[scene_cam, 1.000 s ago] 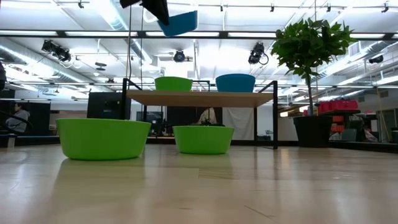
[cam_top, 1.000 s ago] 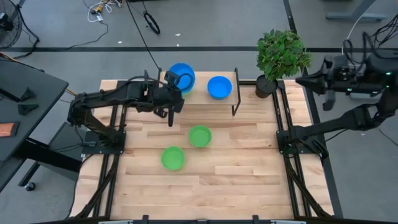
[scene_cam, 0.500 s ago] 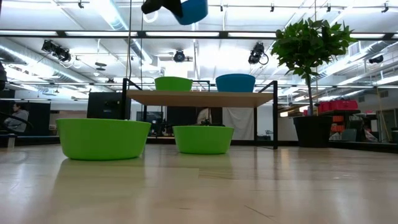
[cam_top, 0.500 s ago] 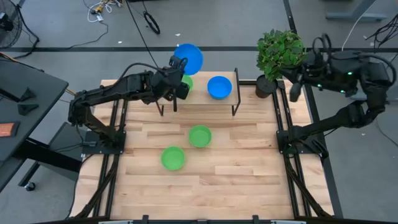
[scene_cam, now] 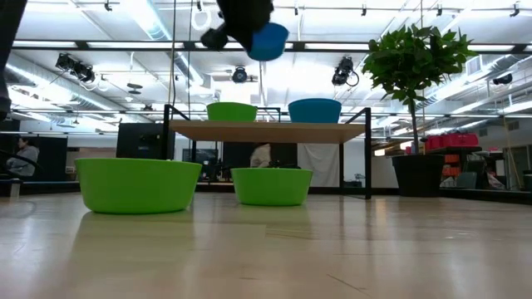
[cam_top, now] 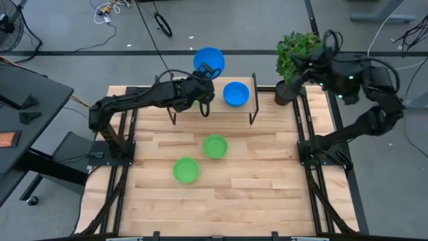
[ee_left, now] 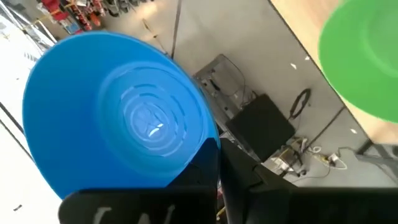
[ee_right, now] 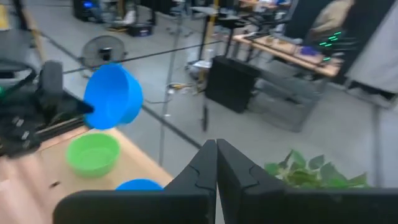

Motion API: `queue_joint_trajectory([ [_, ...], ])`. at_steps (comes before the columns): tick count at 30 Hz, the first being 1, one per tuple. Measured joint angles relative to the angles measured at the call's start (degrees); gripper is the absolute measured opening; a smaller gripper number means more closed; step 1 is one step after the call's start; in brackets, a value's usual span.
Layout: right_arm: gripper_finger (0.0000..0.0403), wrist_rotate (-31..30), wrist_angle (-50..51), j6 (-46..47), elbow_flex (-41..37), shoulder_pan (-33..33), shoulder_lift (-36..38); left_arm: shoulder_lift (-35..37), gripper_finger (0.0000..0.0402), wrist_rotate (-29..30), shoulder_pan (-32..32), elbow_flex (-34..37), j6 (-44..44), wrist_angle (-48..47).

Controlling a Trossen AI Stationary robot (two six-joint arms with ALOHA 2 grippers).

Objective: Pick & Place Mini bowls
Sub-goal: Stack the blue bowl on the blue bowl on the shelf

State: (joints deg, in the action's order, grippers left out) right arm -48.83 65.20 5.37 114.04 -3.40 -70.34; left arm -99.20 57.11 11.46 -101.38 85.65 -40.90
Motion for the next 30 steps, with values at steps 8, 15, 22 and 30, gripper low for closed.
queue_joint_trajectory([
  [8,0.0008,-4.3,-1.8,-7.0,0.0,-0.1,-4.9,-2.3,0.0003,-2.0,0.6,0.0,2.5,3.6],
  [15,0.0016,-4.1,-2.7,-10.7,0.0,-0.3,-8.8,-2.2,0.0003,-0.6,0.6,0.0,3.3,11.3],
  [22,0.0079,-4.7,-9.5,-10.3,0.0,-0.3,-11.2,-2.2,0.0003,-0.1,-0.1,0.0,5.4,21.1],
  [30,0.0153,-6.0,-17.0,-2.4,0.1,-0.8,-12.2,-2.2,0.0003,-0.1,-1.5,0.0,5.6,23.2],
])
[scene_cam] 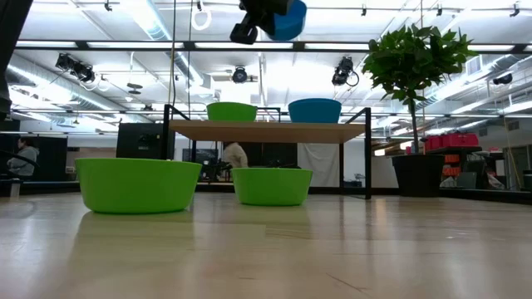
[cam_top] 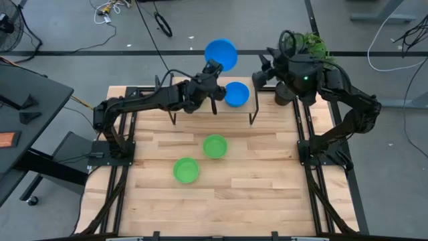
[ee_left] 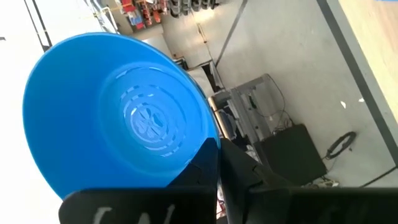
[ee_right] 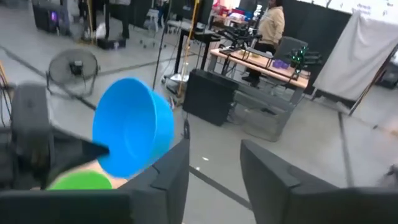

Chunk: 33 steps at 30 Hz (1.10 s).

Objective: Pick & Place Mini bowls
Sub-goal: Stack the blue bowl on the blue bowl on the shelf

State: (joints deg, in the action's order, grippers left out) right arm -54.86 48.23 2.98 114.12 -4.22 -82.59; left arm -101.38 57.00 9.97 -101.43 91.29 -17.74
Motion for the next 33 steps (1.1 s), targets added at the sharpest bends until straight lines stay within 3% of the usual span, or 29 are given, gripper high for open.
queue_joint_trajectory([
  [4,0.0176,1.6,0.0,2.6,0.0,-1.0,-1.0,0.0,0.0003,0.3,-0.7,0.0,-0.2,0.7],
  [9,0.0190,7.8,-0.1,6.1,0.0,-2.8,-2.3,0.0,0.0003,0.9,-1.1,0.0,-0.6,0.8],
  [23,0.0192,21.0,-3.5,7.1,-0.1,-7.9,-4.8,0.0,0.0003,1.0,-2.3,0.0,-0.9,0.9],
  [33,0.0192,25.8,-3.8,8.5,-0.1,-10.2,-5.1,0.0,0.0003,0.8,-2.5,0.0,-0.9,0.9],
])
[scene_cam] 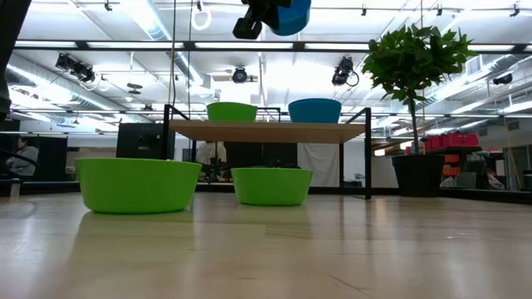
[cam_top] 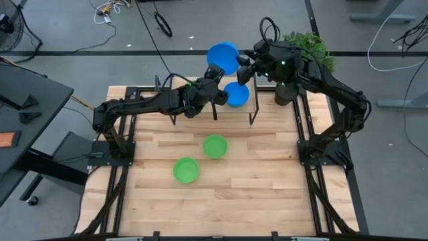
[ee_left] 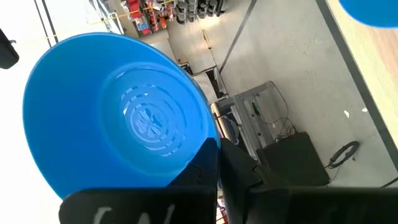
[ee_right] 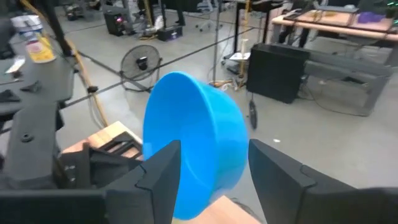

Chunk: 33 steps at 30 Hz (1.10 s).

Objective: Pick & Place Mini bowls
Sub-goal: Stack the blue bowl on the blue bowl on the shelf

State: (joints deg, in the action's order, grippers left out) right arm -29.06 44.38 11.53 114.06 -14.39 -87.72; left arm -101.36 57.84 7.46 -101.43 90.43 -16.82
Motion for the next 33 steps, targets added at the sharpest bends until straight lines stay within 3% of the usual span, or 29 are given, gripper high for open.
queue_joint_trajectory([
  [21,0.0188,0.1,1.2,-3.4,-1.4,-1.8,-0.4,0.0,0.0003,-0.7,-0.7,0.0,-1.4,0.3],
  [33,0.0108,0.2,1.3,-3.5,-1.4,-1.8,-0.4,0.0,0.0003,-0.5,-0.7,0.0,-1.3,0.3],
])
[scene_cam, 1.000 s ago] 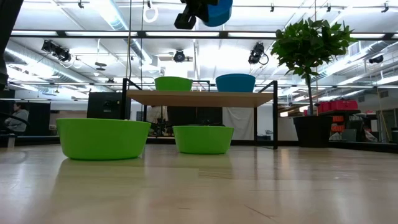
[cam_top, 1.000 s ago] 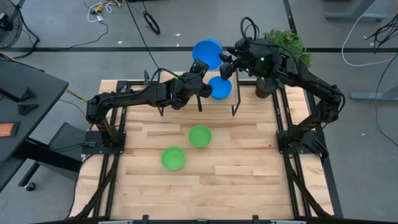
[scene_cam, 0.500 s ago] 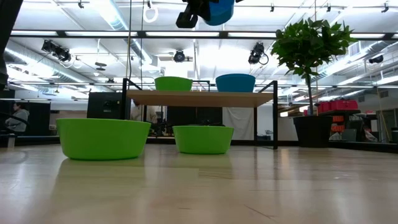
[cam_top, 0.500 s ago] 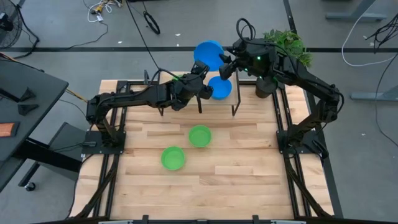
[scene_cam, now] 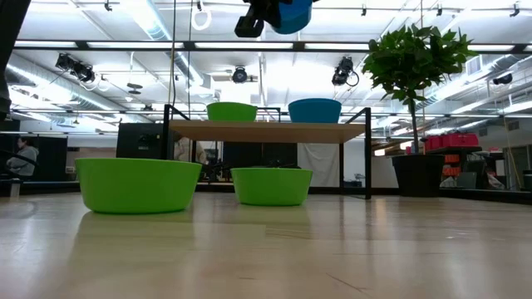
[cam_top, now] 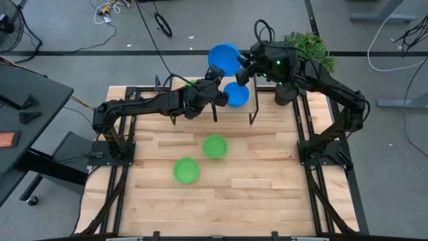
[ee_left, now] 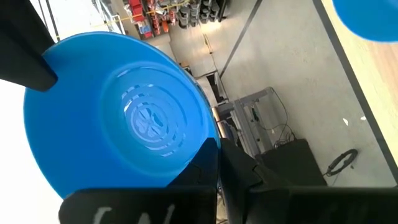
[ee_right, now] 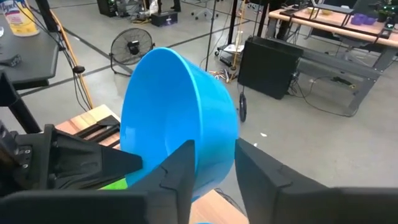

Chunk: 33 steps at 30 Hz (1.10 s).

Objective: Pick & Place Mini bowls
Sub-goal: Stack the blue bowl on the blue bowl on the shelf

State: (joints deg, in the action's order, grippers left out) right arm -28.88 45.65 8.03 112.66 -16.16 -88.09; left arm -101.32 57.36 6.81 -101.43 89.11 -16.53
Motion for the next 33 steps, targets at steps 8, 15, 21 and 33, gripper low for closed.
queue_joint_trajectory([
  [8,0.0054,0.2,0.0,0.0,0.0,0.0,0.0,0.0,0.0007,0.0,0.0,0.0,0.0,0.0],
  [15,0.0016,0.0,0.0,0.1,0.0,0.0,0.0,0.0,0.0006,0.0,0.0,0.0,0.0,0.1],
  [21,0.0004,-0.2,0.2,0.0,0.0,0.0,0.0,0.0,0.0026,-0.4,-0.1,0.0,0.1,0.1],
  [33,0.0001,1.6,0.4,-0.1,0.0,0.0,0.0,0.0,0.0073,-5.5,-0.7,0.0,-5.8,0.0],
])
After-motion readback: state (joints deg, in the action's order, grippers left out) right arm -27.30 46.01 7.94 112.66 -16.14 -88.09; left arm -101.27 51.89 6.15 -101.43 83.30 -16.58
